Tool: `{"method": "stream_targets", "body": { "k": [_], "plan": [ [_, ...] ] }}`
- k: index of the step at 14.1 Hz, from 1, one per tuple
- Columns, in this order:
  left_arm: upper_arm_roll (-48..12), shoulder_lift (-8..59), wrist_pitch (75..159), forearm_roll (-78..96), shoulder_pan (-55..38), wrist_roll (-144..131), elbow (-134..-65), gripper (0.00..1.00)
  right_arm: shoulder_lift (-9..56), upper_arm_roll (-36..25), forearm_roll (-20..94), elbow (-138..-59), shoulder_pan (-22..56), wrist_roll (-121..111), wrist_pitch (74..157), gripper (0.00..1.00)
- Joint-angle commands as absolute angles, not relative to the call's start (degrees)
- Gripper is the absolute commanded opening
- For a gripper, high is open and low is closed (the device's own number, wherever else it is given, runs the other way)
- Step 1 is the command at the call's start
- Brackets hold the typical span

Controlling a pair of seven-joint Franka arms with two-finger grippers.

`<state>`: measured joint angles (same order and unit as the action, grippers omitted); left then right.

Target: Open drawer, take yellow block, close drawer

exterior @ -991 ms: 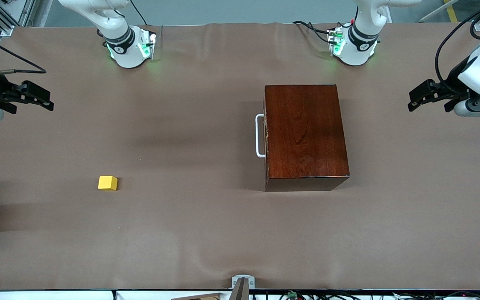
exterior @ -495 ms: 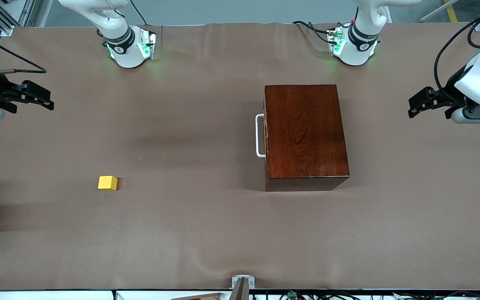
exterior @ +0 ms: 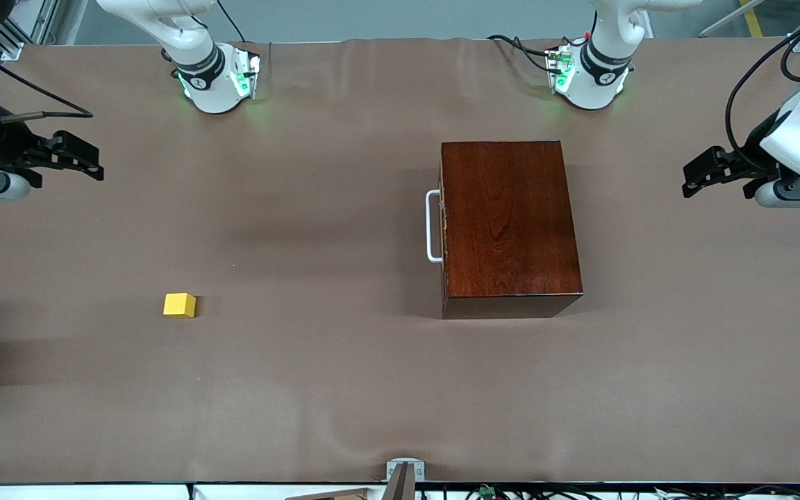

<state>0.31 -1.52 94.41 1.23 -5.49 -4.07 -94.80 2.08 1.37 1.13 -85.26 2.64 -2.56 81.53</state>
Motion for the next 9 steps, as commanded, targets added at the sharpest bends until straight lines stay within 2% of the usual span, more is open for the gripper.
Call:
{"method": "stream_targets", "body": {
  "k": [1, 9],
  "plan": [
    [0.0, -1.7, 94.2, 0.4, -5.0, -3.2, -94.5, 1.0, 1.5, 1.2, 1.1, -85.6, 3.3, -2.5, 80.8, 1.0],
    [0.0, -1.6, 94.2, 0.4, -4.9, -3.2, -94.1, 1.0, 1.6, 1.2, 1.1, -85.4, 3.3, -2.5, 80.8, 1.0]
  ]
}}
